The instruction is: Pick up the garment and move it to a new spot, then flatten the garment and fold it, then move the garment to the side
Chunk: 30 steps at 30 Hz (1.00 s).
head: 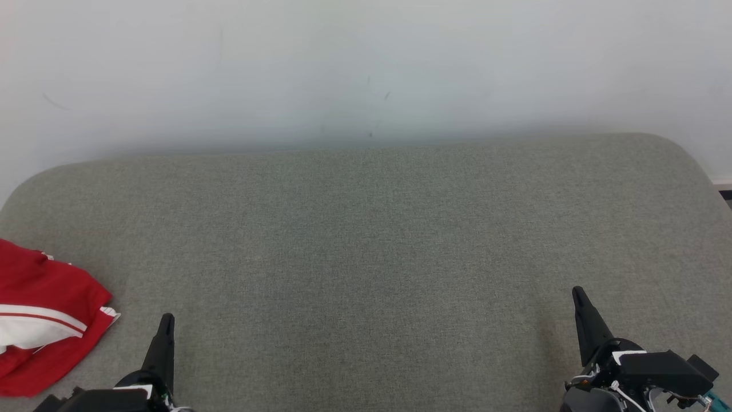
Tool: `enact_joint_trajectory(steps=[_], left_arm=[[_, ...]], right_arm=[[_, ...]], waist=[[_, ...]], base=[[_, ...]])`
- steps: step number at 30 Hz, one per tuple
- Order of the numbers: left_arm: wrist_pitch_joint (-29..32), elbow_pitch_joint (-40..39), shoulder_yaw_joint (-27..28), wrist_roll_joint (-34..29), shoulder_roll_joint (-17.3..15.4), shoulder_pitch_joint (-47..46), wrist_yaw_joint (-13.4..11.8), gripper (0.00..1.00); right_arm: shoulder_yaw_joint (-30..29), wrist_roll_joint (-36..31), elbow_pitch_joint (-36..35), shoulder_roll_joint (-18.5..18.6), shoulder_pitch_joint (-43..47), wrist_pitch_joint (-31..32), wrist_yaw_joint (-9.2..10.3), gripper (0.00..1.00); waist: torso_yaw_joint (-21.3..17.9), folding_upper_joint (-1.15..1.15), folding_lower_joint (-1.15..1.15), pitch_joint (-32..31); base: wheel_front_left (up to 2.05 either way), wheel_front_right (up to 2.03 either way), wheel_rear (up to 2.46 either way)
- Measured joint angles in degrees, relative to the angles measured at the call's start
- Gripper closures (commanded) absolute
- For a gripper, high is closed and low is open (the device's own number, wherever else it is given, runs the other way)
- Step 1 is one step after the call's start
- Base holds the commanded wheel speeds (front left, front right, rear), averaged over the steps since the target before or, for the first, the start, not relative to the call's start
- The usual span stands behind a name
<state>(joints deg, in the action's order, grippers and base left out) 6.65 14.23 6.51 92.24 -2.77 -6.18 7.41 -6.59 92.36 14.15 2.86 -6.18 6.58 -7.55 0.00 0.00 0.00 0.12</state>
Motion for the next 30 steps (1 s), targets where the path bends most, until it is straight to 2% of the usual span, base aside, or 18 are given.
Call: enact_joint_trajectory(steps=[17,18,24,30], left_arm=[[0.00,0.00,0.00,0.00,0.00,0.00,0.00,1.00],[-0.01,0.26,-0.03,-0.01,0.05,0.13,-0.01,0.00],[-0.10,2.82,-0.40,-0.03,0.62,2.63,-0.09,0.00],[-1.62,2.75,-0.85,-1.56,0.51,2.79,-0.10,0.00]], right_arm=[[0.00,0.00,0.00,0.00,0.00,0.00,0.00,1.00],[0.01,0.00,0.30,-0.02,0.29,-0.02,-0.01,0.00],[0.10,-0.01,3.02,-0.25,2.83,-0.12,0.00,0.00],[1.16,-0.81,2.10,-0.04,3.09,-1.38,0.00,0.00]], waist=[[0.00,0.00,0.00,0.00],[0.00,0.00,0.00,0.00],[0.00,0.00,0.00,0.03],[0.01,0.00,0.00,0.08]], base=[[0.00,0.00,0.00],[0.00,0.00,0.00],[0.00,0.00,0.00],[0.00,0.00,0.00]])
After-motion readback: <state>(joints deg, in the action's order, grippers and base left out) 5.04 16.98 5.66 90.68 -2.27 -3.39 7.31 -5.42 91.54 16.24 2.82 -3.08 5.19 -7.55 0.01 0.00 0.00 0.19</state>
